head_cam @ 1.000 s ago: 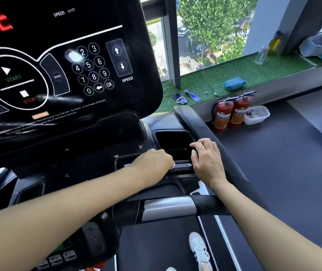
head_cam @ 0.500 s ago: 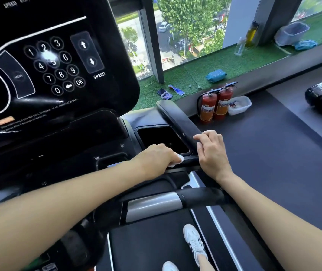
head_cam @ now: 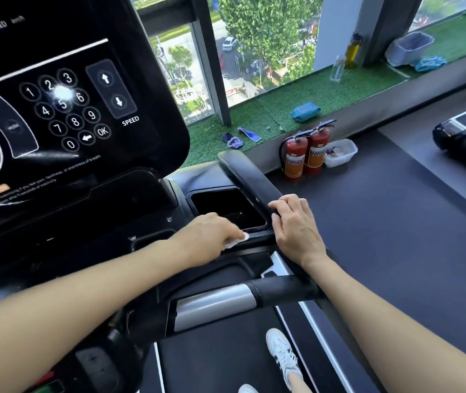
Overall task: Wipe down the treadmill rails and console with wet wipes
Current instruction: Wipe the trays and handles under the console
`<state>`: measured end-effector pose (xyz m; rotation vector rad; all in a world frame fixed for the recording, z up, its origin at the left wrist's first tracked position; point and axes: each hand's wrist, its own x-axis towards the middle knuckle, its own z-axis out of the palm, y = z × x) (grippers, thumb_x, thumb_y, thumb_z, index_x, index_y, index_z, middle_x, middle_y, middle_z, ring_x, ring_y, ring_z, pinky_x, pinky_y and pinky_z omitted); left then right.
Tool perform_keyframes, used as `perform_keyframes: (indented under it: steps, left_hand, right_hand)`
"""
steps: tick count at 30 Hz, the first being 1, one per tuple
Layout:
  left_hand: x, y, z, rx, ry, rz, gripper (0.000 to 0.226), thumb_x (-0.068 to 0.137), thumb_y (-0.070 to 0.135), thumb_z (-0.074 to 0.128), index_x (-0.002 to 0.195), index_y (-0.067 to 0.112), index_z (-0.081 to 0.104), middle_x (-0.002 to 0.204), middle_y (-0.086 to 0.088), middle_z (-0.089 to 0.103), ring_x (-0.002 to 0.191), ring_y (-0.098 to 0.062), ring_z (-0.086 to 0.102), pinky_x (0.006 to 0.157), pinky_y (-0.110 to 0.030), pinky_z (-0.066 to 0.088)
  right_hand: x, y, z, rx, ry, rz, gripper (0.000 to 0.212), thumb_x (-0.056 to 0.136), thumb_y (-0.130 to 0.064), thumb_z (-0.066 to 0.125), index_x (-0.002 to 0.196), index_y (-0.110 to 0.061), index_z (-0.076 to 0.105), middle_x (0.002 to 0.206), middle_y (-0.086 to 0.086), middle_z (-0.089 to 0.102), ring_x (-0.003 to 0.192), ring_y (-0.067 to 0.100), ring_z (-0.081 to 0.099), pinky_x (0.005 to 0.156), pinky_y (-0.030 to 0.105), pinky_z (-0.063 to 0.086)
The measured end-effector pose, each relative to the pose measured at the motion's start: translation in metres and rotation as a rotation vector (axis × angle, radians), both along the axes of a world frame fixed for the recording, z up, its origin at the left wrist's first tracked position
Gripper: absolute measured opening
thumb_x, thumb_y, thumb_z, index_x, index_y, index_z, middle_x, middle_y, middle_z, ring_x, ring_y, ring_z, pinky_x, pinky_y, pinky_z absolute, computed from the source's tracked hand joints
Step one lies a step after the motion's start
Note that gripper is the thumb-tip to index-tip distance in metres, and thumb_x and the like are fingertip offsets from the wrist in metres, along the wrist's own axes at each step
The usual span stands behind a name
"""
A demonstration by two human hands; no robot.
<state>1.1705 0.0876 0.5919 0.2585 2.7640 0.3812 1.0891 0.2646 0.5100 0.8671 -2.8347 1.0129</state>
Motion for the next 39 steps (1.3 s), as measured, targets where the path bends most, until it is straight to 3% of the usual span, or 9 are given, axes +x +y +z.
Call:
perform_keyframes:
  steps: [3, 6, 9, 12, 15, 19, 25, 33, 39]
  left_hand:
    - [0.007, -0.008, -0.002, 0.003, 0.025, 0.046, 0.031, 0.095, 0.011, 0.048, 0.116, 0.024, 0.067, 0.101, 0.002, 0.070, 0.094, -0.021, 0.060, 0.082, -0.028, 0.044]
    - [-0.011, 0.016, -0.019, -0.029, 0.028, -0.016, 0.021, 0.095, 0.013, 0.047, 0.092, 0.023, 0.065, 0.088, 0.000, 0.066, 0.084, -0.025, 0.058, 0.076, -0.036, 0.046]
    - [-0.025, 0.036, -0.023, -0.098, 0.063, -0.061, 0.019, 0.094, 0.011, 0.046, 0.096, 0.018, 0.063, 0.095, 0.000, 0.066, 0.087, -0.026, 0.058, 0.076, -0.040, 0.047]
    - [-0.013, 0.021, -0.016, -0.099, 0.076, -0.094, 0.015, 0.091, 0.008, 0.047, 0.085, 0.018, 0.057, 0.082, 0.001, 0.061, 0.076, -0.022, 0.053, 0.071, -0.039, 0.046]
    - [0.000, -0.002, -0.013, -0.104, 0.056, -0.108, 0.015, 0.091, 0.008, 0.046, 0.090, 0.017, 0.058, 0.078, 0.005, 0.058, 0.074, -0.017, 0.051, 0.071, -0.037, 0.044]
    - [-0.018, 0.022, -0.021, -0.065, 0.066, -0.111, 0.019, 0.094, 0.011, 0.045, 0.099, 0.017, 0.062, 0.092, 0.004, 0.063, 0.086, -0.024, 0.056, 0.076, -0.040, 0.046]
    - [-0.026, 0.038, -0.020, -0.067, 0.071, -0.120, 0.016, 0.093, 0.011, 0.047, 0.081, 0.015, 0.056, 0.081, 0.001, 0.059, 0.081, -0.024, 0.053, 0.075, -0.041, 0.045]
    - [-0.028, 0.049, -0.025, -0.055, 0.025, -0.107, 0.019, 0.088, 0.001, 0.044, 0.094, 0.012, 0.059, 0.089, 0.002, 0.057, 0.078, -0.017, 0.040, 0.081, -0.036, 0.041]
    - [-0.030, 0.060, -0.019, -0.063, 0.004, -0.036, 0.020, 0.085, 0.000, 0.042, 0.079, 0.018, 0.050, 0.083, 0.005, 0.051, 0.080, -0.015, 0.038, 0.079, -0.034, 0.042]
  right_hand:
    - [0.001, 0.000, 0.001, 0.002, 0.005, 0.003, 0.024, 0.093, -0.013, 0.051, 0.115, -0.008, 0.060, 0.112, 0.007, 0.052, 0.104, 0.025, 0.044, 0.097, 0.035, 0.035]
    - [0.001, 0.000, 0.000, -0.021, -0.010, -0.012, 0.024, 0.092, -0.012, 0.051, 0.114, -0.007, 0.060, 0.112, 0.007, 0.052, 0.104, 0.025, 0.044, 0.097, 0.037, 0.037]
    - [0.000, 0.002, 0.000, -0.093, -0.056, -0.052, 0.024, 0.093, -0.009, 0.050, 0.114, -0.007, 0.061, 0.111, 0.007, 0.051, 0.104, 0.024, 0.042, 0.097, 0.035, 0.038]
    - [0.000, 0.003, -0.001, -0.147, -0.066, -0.080, 0.022, 0.092, -0.006, 0.051, 0.109, -0.008, 0.064, 0.105, 0.004, 0.050, 0.100, 0.018, 0.040, 0.089, 0.027, 0.040]
    - [-0.001, 0.003, 0.000, -0.191, -0.077, -0.120, 0.020, 0.092, -0.005, 0.051, 0.106, -0.008, 0.066, 0.102, 0.001, 0.050, 0.099, 0.016, 0.042, 0.081, 0.022, 0.039]
    - [-0.002, 0.003, 0.000, -0.216, -0.094, -0.148, 0.020, 0.092, -0.005, 0.049, 0.104, -0.008, 0.066, 0.102, 0.000, 0.049, 0.100, 0.017, 0.043, 0.080, 0.021, 0.037]
    - [-0.001, 0.005, 0.000, -0.227, -0.110, -0.157, 0.020, 0.093, -0.006, 0.049, 0.104, -0.008, 0.065, 0.103, 0.001, 0.050, 0.101, 0.016, 0.043, 0.080, 0.019, 0.035]
    - [-0.002, 0.004, -0.001, -0.225, -0.106, -0.142, 0.020, 0.093, -0.006, 0.049, 0.103, -0.006, 0.066, 0.103, 0.003, 0.052, 0.101, 0.017, 0.045, 0.080, 0.025, 0.041]
    - [-0.002, 0.003, -0.002, -0.219, -0.104, -0.138, 0.020, 0.092, -0.004, 0.049, 0.101, -0.005, 0.066, 0.102, 0.005, 0.054, 0.101, 0.019, 0.045, 0.080, 0.021, 0.037]
